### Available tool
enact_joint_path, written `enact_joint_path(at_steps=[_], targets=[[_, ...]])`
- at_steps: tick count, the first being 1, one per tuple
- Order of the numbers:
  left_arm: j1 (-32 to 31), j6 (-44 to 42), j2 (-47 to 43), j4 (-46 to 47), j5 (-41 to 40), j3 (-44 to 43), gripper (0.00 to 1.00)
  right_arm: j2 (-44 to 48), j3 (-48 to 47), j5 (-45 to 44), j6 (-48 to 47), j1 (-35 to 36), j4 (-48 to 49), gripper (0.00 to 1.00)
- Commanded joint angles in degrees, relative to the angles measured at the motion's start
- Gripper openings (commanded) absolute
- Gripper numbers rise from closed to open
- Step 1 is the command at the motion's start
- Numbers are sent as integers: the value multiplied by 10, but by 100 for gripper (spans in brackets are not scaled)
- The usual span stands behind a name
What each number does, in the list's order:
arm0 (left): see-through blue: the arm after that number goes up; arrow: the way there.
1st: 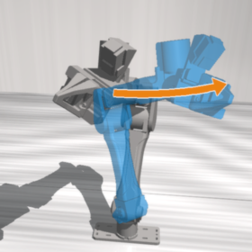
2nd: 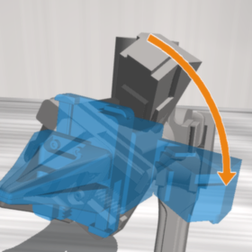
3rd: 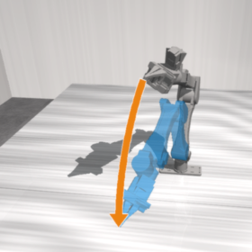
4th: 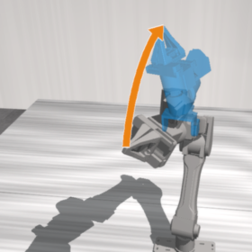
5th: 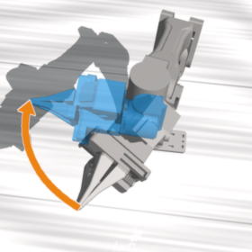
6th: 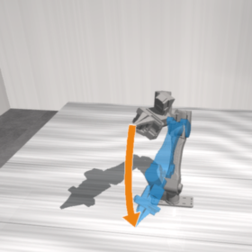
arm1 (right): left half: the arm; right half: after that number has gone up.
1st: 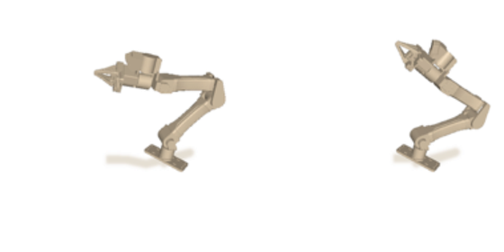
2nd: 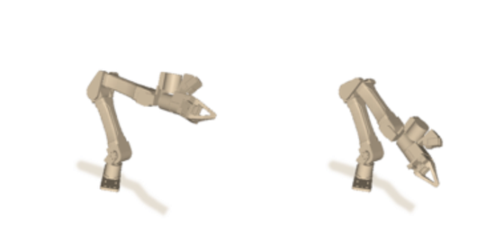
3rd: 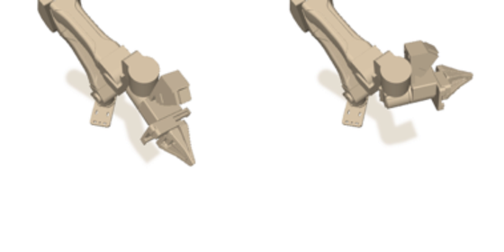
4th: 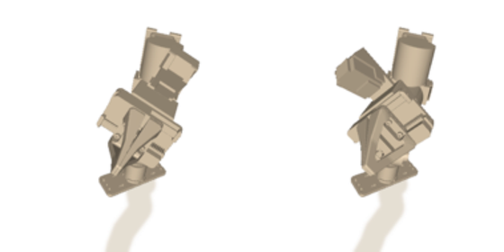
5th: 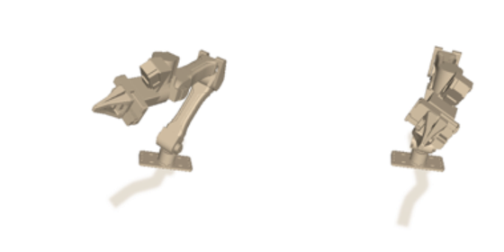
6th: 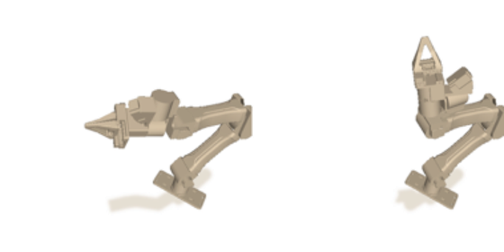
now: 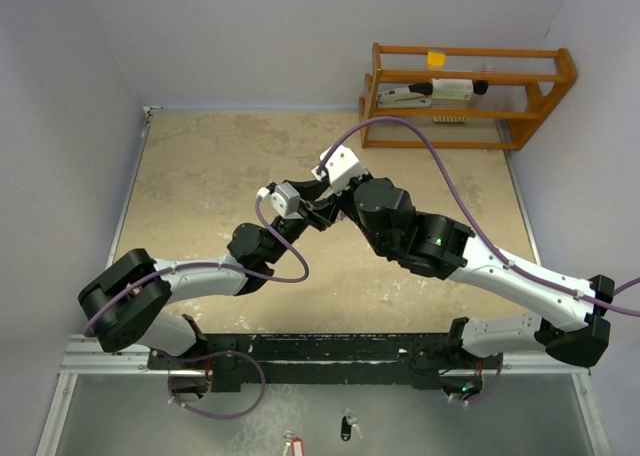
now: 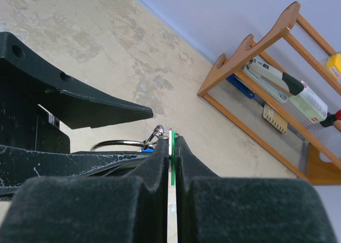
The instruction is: Remove the keys from the keyring
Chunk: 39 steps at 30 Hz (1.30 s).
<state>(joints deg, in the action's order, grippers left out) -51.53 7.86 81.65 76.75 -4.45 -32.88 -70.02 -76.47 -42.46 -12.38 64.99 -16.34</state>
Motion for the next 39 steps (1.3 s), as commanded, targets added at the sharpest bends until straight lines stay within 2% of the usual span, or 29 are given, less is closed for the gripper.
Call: enact_joint_path(at_steps=[1,16,25,32,39], targets=[[-4,-8,1,40,1,-19,41,12,-2,-5,7,4,33,0],[-4,-8,0,39,13,-29,41,16,4,-7,8,6,33,0],[-4,2,2,25,21,-28,29,19,5,-9,6,6,37,0],[-4,18,3,30,24,-19,36,21,5,-10,3,7,42,0],[-4,18,5,28,26,-21,37,22,5,-11,5,6,42,0]])
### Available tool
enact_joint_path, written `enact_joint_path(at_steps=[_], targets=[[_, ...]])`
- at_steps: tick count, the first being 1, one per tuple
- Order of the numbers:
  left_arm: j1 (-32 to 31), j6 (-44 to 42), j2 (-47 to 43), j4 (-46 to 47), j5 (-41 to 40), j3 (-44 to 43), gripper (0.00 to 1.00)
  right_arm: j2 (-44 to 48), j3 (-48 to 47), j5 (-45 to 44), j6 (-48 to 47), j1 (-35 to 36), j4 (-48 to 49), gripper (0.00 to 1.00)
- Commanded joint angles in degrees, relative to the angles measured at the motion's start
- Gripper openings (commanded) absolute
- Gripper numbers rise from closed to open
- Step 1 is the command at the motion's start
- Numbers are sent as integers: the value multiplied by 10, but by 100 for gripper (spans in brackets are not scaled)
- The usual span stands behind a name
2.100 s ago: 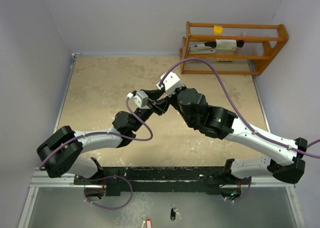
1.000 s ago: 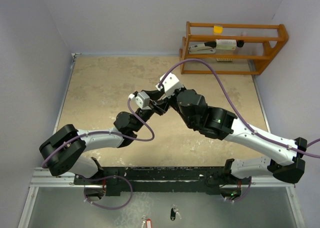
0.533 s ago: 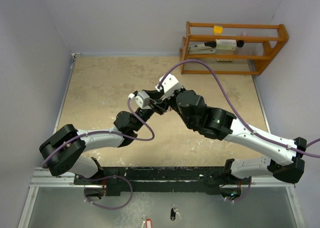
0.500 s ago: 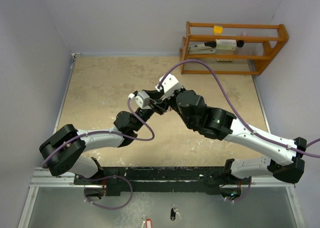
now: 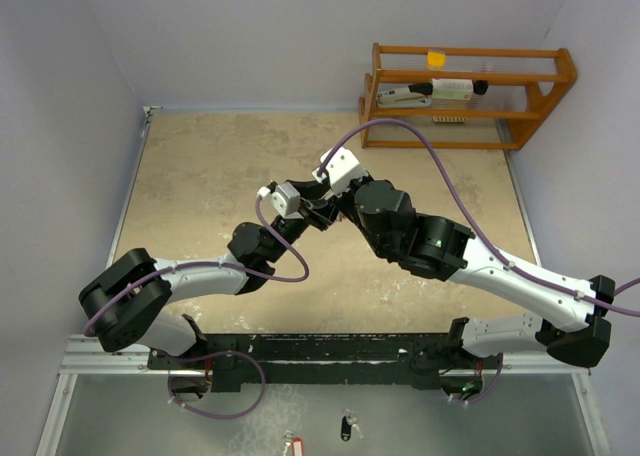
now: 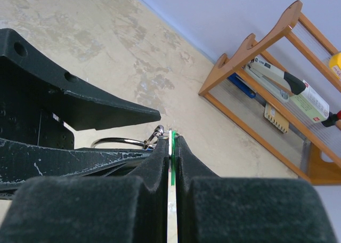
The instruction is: Remove the keys from the keyring
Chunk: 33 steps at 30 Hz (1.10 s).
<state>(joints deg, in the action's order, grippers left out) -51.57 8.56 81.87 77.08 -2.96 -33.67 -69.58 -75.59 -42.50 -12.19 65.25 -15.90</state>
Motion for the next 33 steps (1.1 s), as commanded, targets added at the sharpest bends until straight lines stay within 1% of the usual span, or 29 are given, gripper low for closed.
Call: enact_joint_path(at_steps=[1,7,8,14,21,25,29,33], targets=[[-4,11,2,25,12,-13,36,18,-3,-11,2,4,38,0],[-4,10,2,28,14,-16,32,20,-1,-8,5,5,39,0],[-4,9,3,28,14,-18,28,20,0,-8,6,5,39,0],[-4,4,-2,29,14,-22,13,21,0,-9,8,5,36,0],[-4,-8,-14,4,27,-25,6,21,-1,-17,10,5,32,0],[-4,-25,-28,-24,35,-25,4,23,-6,-20,8,6,31,0],[-4,-45,-41,-46,21,-20,3,22,-13,-20,7,7,26,0],[-5,-49,-48,-43,13,-14,7,23,-11,-21,7,6,26,0]])
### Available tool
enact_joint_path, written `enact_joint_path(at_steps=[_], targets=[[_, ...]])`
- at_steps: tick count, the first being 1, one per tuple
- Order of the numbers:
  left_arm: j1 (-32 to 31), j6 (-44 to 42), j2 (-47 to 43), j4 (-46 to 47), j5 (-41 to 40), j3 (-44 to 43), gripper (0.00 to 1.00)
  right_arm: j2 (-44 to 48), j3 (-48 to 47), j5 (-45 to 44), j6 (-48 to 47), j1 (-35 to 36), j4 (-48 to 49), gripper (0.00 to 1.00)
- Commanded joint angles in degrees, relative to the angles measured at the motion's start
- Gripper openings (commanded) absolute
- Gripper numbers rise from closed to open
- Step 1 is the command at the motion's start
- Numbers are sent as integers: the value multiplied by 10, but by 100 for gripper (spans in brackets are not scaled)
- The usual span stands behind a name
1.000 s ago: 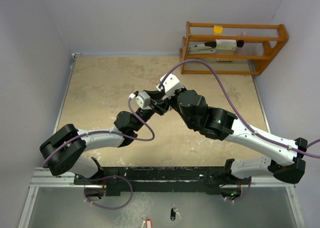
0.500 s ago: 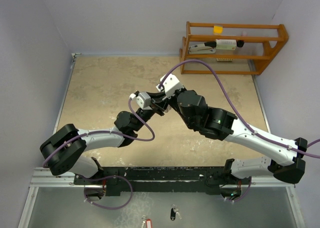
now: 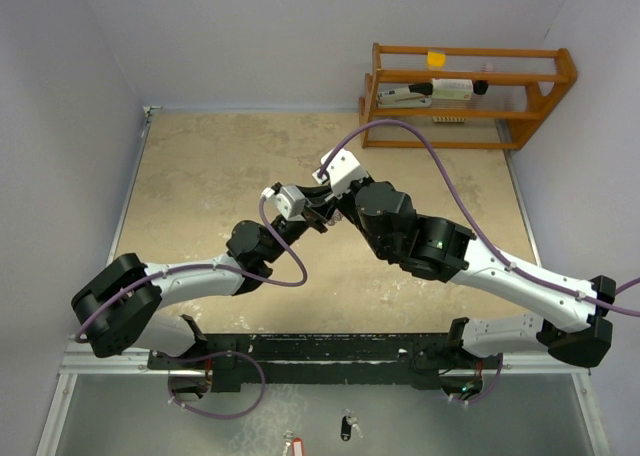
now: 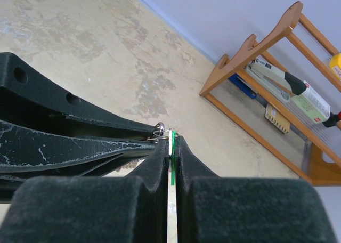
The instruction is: Remove the keys from the keyring
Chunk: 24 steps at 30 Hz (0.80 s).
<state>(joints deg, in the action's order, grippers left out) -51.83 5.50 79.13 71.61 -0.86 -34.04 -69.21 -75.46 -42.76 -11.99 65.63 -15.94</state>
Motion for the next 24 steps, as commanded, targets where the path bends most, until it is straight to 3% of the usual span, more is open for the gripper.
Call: enact_joint_path(at_steps=[1,5,8,24], targets=[[-2,-17,-22,13,-9,-10,9,19,-11,-19,5,3,27,0],[-2,-4,-17,28,-4,-10,20,19,-10,-15,8,2,26,0],[-1,7,-11,41,-1,-11,23,20,-9,-15,8,4,25,0],[-1,19,12,64,14,-20,19,22,-4,-13,9,4,28,0]])
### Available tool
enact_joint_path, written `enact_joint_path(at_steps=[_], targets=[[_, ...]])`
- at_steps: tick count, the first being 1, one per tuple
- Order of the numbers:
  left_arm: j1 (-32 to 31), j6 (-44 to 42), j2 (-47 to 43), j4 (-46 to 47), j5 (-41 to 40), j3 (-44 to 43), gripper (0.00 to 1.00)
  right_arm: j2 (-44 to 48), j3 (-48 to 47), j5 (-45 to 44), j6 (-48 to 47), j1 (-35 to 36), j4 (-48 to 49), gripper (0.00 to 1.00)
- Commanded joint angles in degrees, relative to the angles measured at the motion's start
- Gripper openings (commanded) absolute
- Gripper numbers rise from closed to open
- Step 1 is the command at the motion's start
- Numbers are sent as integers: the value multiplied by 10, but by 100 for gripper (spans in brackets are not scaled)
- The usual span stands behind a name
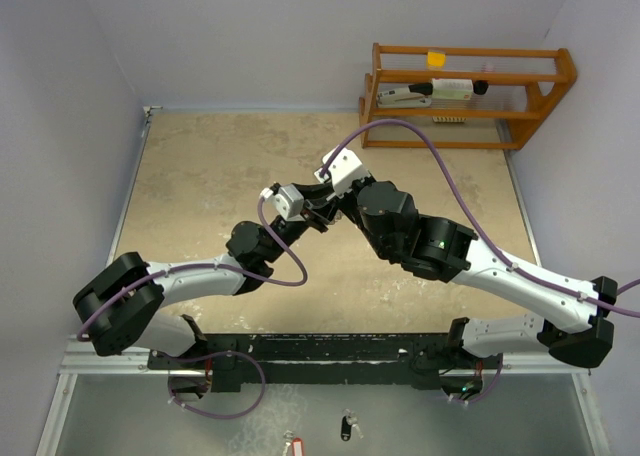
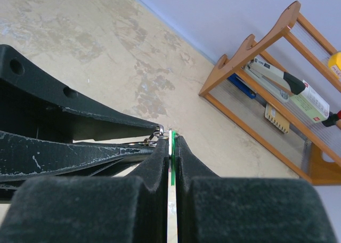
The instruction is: Remove the keys from the keyring
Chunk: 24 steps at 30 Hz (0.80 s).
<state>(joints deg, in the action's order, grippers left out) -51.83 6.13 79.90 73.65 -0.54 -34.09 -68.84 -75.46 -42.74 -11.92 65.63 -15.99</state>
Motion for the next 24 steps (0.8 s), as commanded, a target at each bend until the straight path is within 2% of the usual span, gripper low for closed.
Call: enact_joint_path(at_steps=[1,13,22,24], targets=[[-2,14,5,49,11,-19,19,18,-3,-11,9,4,28,0],[-2,17,5,50,8,-23,22,17,-3,-8,13,5,27,0],[-2,32,1,24,-4,-28,1,19,-2,-10,12,5,29,0],[-2,34,-1,15,-7,-29,0,20,-1,-10,12,5,29,0]])
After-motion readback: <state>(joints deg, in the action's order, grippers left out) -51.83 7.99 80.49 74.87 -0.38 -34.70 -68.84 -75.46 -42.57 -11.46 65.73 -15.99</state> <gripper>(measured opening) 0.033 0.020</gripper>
